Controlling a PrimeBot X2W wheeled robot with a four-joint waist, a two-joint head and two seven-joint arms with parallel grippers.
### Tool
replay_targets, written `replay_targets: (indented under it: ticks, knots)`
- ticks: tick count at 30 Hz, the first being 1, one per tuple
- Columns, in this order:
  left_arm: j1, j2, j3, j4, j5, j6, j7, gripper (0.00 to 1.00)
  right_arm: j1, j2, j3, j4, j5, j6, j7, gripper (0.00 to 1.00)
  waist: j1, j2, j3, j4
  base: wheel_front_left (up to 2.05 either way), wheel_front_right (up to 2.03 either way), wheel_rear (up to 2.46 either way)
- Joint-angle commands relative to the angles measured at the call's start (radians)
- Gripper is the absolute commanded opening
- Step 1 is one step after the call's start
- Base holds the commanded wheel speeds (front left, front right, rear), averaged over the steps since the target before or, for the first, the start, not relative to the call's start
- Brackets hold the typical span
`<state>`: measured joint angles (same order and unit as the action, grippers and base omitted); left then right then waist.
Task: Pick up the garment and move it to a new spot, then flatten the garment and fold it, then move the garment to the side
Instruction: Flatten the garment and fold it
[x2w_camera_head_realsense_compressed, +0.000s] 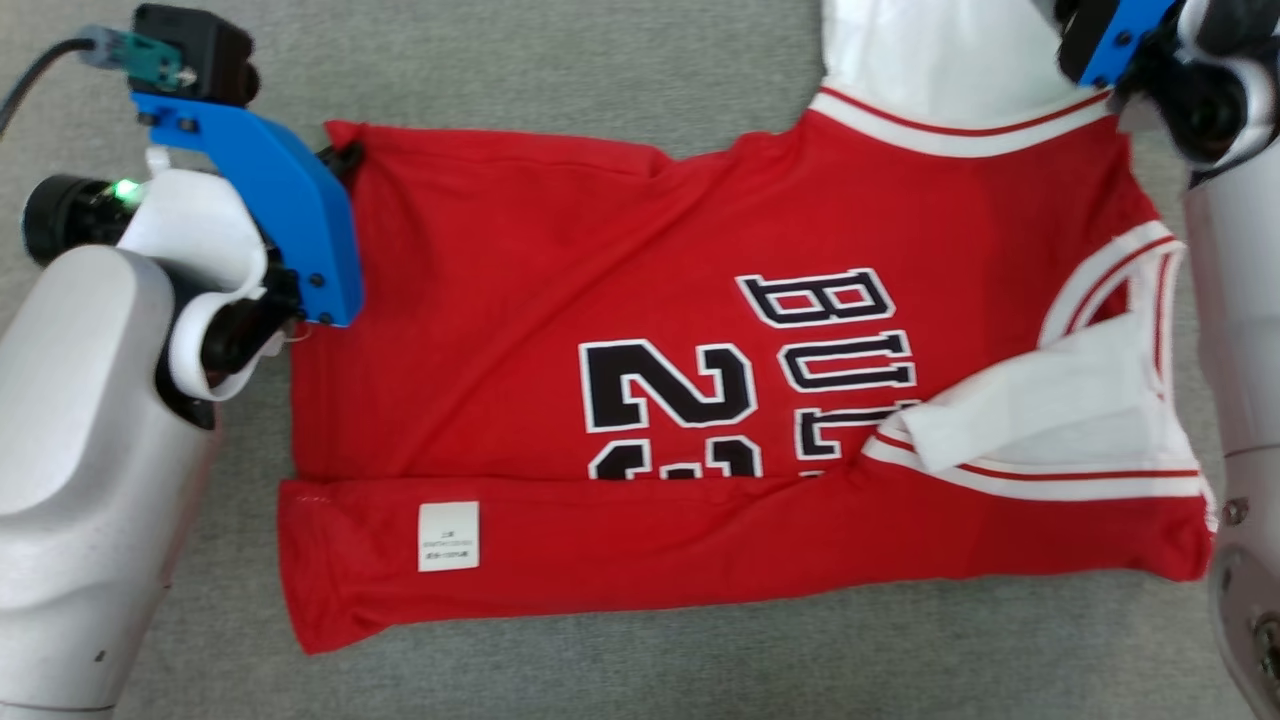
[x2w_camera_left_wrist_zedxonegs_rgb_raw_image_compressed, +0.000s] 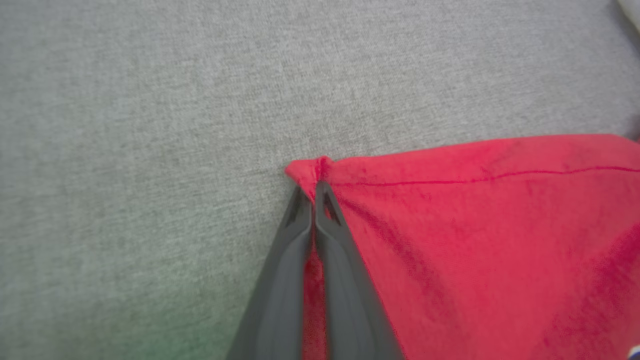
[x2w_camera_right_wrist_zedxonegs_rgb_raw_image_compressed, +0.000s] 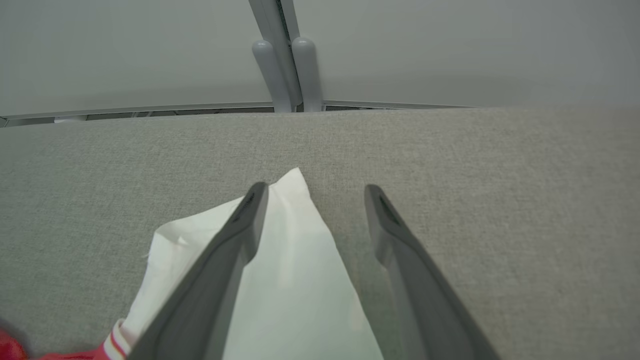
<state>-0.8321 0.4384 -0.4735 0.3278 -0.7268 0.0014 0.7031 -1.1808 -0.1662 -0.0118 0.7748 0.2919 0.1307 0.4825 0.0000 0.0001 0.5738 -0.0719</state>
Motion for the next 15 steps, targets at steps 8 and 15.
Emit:
replay_targets:
  ticks: [8, 15]
  knots:
    - [0.016, -0.061, -0.068, 0.024, 0.038, -0.033, -0.062, 0.00, -0.098, -0.052, -0.004, 0.104, -0.143, 0.000, 0.069, 1.00, 0.0000, -0.0001, 0.047, 0.101, 0.00, 0.00, 0.00]
    - [0.014, -0.087, -0.044, 0.056, 0.028, -0.015, -0.135, 0.00, -0.084, -0.044, -0.018, 0.146, -0.184, 0.000, 0.094, 0.00, 0.0000, -0.0001, 0.049, 0.113, 0.00, 0.00, 0.00]
